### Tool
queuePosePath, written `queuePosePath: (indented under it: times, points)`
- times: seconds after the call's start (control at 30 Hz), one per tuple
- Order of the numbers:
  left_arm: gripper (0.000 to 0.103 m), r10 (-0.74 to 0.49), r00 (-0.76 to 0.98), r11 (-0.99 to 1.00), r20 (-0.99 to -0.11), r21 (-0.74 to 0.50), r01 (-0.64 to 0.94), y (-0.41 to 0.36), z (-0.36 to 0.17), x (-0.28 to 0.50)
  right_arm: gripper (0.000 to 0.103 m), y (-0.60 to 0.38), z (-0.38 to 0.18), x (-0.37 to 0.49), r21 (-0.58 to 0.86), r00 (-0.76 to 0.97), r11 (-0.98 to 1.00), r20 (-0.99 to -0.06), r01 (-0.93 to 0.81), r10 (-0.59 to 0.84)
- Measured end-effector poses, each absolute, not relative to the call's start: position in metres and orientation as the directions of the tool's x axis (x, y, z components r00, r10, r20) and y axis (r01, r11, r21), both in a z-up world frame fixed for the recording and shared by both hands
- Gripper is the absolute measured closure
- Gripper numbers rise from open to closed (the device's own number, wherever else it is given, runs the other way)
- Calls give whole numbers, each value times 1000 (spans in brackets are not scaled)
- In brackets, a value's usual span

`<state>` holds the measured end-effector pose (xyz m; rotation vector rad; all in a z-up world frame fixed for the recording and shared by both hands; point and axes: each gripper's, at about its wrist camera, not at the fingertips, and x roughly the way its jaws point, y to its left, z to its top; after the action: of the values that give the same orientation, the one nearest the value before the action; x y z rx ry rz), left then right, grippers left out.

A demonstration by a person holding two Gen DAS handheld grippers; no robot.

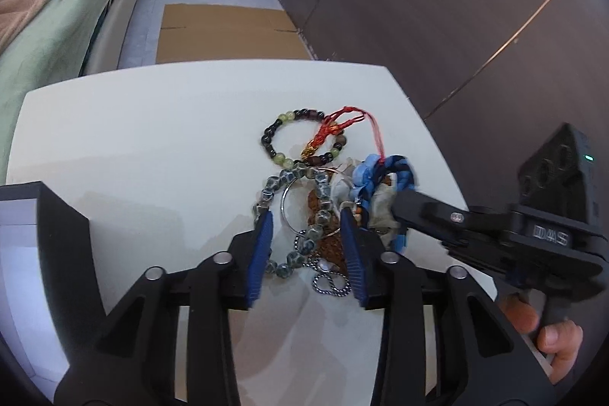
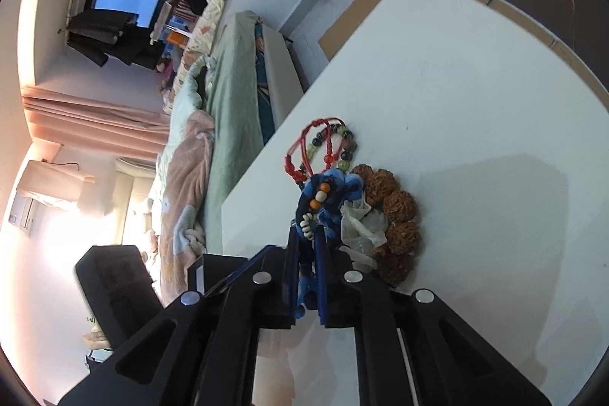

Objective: Organize jewelry
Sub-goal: 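Grasp the grey bead bracelet with the left tool while the right tool grasps the blue braided bracelet, then carry both bracelets into the black box and open both tools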

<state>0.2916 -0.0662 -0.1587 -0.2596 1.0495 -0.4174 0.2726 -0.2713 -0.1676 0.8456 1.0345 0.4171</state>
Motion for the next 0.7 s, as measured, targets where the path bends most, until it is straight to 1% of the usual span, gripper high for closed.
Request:
queuePosePath:
  times: [0.13, 0.17, 0.2, 0.27, 0.53, 0.7]
  points:
    - [76, -471, 411, 882, -781, -420, 213, -71, -165, 295, 96, -271, -163, 266, 787, 492, 615, -557, 55, 669]
    - [80, -475, 412, 880, -778, -423, 216, -71, -165, 295, 96, -272, -162, 264, 789, 496, 613, -553, 51, 670]
    - [90, -483, 408, 876, -775, -431, 219, -72, -165, 295, 96, -272, -160, 264, 794, 503, 607, -543, 46, 672]
    - [93, -488, 409, 873, -771, -443, 206, -70, -164, 293, 96, -272, -156, 263, 798, 525, 601, -526, 34, 669]
    - [94, -502, 489, 856, -713, -489, 166, -52, -144, 276, 96, -276, -141, 251, 830, 570, 558, -451, -16, 687]
    - [94, -513, 557, 835, -653, -532, 145, -33, -128, 264, 96, -277, -131, 245, 843, 608, 536, -401, -47, 685]
